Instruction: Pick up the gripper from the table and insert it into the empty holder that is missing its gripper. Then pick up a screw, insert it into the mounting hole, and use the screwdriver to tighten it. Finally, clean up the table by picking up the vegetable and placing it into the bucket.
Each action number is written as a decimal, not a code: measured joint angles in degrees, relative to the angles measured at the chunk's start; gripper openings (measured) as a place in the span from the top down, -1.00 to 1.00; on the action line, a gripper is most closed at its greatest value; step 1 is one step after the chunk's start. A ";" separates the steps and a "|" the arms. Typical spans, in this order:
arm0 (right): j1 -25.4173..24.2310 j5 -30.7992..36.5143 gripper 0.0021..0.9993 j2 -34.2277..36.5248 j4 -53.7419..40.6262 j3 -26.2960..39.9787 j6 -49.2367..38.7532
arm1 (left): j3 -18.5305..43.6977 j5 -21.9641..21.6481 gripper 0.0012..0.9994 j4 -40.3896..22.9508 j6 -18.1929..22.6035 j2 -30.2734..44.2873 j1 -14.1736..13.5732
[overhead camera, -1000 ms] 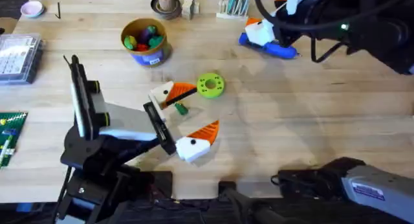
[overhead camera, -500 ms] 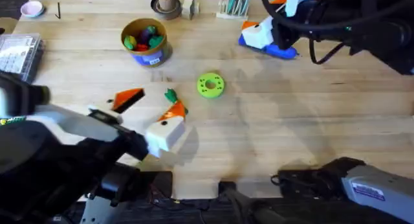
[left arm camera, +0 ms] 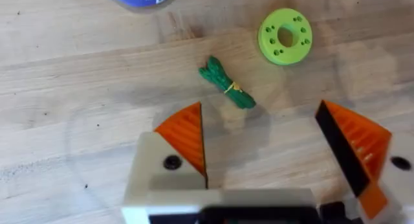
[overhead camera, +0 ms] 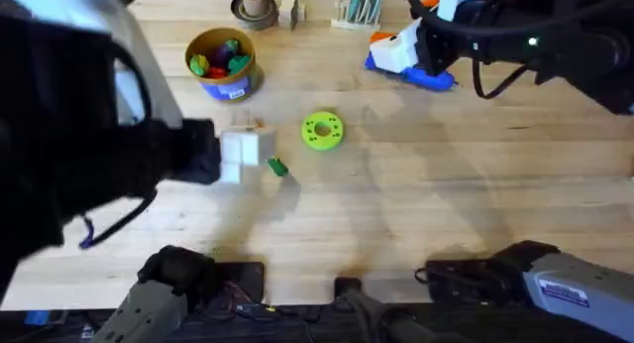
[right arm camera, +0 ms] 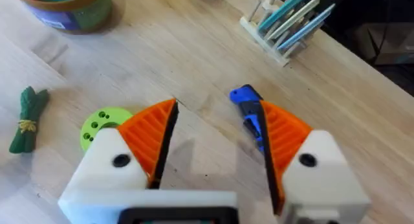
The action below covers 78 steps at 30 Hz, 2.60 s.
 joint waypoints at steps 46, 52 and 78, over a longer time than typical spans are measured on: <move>0.00 0.00 -0.56 0.00 -1.99 0.00 0.22 | 2.31 5.01 -0.99 7.85 -38.56 46.03 -0.13; 0.00 0.00 -0.56 0.00 -1.99 0.00 0.22 | 2.31 4.50 -0.99 7.08 -38.99 46.77 -0.09; 0.00 0.00 -0.56 0.00 -1.99 0.00 0.22 | -2.96 0.44 -0.72 11.19 -40.92 46.77 0.09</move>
